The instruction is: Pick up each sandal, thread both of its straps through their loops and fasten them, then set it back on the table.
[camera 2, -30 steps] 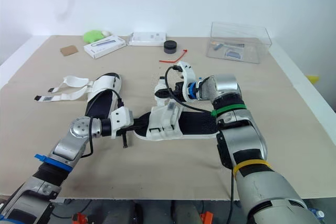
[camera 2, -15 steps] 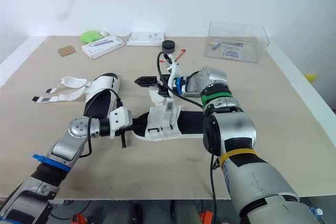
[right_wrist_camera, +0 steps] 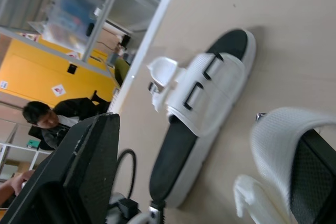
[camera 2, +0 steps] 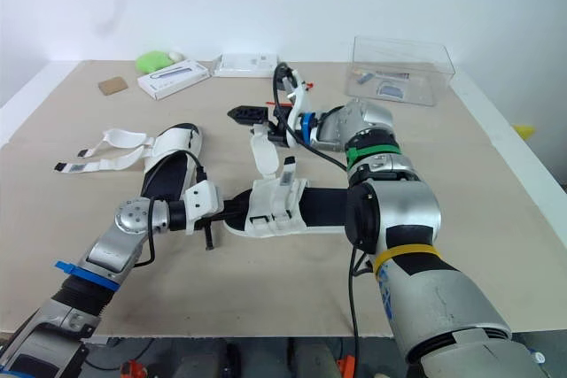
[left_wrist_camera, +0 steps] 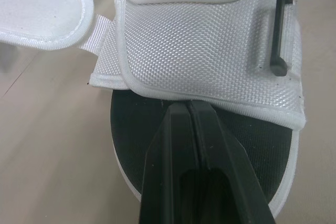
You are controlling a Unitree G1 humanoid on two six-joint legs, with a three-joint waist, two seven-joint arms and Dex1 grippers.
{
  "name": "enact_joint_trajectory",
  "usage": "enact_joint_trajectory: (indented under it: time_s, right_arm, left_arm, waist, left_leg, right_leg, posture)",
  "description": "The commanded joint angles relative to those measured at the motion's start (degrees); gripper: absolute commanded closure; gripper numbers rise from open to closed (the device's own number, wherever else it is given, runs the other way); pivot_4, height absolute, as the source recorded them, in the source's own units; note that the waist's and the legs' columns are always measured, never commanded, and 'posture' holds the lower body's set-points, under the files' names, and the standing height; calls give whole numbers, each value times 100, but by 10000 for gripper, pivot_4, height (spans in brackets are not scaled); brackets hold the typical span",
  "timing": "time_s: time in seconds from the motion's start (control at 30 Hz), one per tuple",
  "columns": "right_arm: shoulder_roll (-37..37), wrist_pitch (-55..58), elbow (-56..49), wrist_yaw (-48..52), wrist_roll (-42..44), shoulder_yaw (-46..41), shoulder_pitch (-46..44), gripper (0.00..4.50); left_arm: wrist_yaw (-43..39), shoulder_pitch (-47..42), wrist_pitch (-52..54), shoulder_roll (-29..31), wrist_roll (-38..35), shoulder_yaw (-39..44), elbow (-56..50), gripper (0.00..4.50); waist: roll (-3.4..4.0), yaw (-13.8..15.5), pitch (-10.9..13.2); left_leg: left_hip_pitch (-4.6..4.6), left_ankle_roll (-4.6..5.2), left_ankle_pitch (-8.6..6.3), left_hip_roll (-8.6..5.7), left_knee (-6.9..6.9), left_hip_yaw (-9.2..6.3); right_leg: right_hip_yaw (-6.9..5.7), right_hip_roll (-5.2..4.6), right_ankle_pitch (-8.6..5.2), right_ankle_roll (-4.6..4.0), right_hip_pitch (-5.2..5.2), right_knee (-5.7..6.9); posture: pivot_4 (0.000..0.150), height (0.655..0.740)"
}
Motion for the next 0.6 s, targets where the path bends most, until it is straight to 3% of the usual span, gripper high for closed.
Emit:
enact_joint_trajectory:
  time_s: [0.03,0.17,0.23,0.3,0.43,0.6]
  right_arm:
    - [-54,17,-243,65,125,-140,-156,7654]
    - [-55,55,-295,65,141,-139,-129,28660]
    - [-50,47,-337,118,138,-117,-113,34603]
    - [-51,-17,-434,255,66,11,-78,44717]
    - [-87,-496,-1128,885,-288,708,202,44717]
    - [-316,-1957,-3418,1847,-790,1946,1431,44717]
  left_arm:
    - [22,48,166,-18,248,-156,292,45000]
    - [13,78,161,-18,248,-158,262,45000]
    - [1,87,162,-19,243,-161,252,45000]
    - [-5,91,156,-22,245,-167,256,45000]
    - [-6,97,161,-42,246,-181,252,45000]
    - [-2,119,164,-51,245,-168,236,45000]
  waist:
    - [0,0,0]
    - [0,1,0]
    - [0,1,0]
    - [0,1,0]
    - [0,1,0]
    - [0,7,0]
  left_leg:
    - [0,0,0,0,0,0]
    - [-1,0,0,-1,1,1]
    - [-1,0,0,-2,0,1]
    - [-2,0,0,-2,0,1]
    - [-3,0,0,-2,0,0]
    - [-7,0,0,-13,0,-15]
  right_leg:
    - [0,0,0,0,0,0]
    - [0,-1,1,1,0,0]
    - [0,-2,0,1,0,0]
    - [0,-3,0,2,0,-1]
    - [0,-2,0,3,0,-1]
    - [-9,-12,-19,36,2,-1]
  posture:
    - [1500,7400]
    - [1500,7400]
    - [1500,7400]
    - [1500,7400]
    - [1500,7400]
    - [1500,7400]
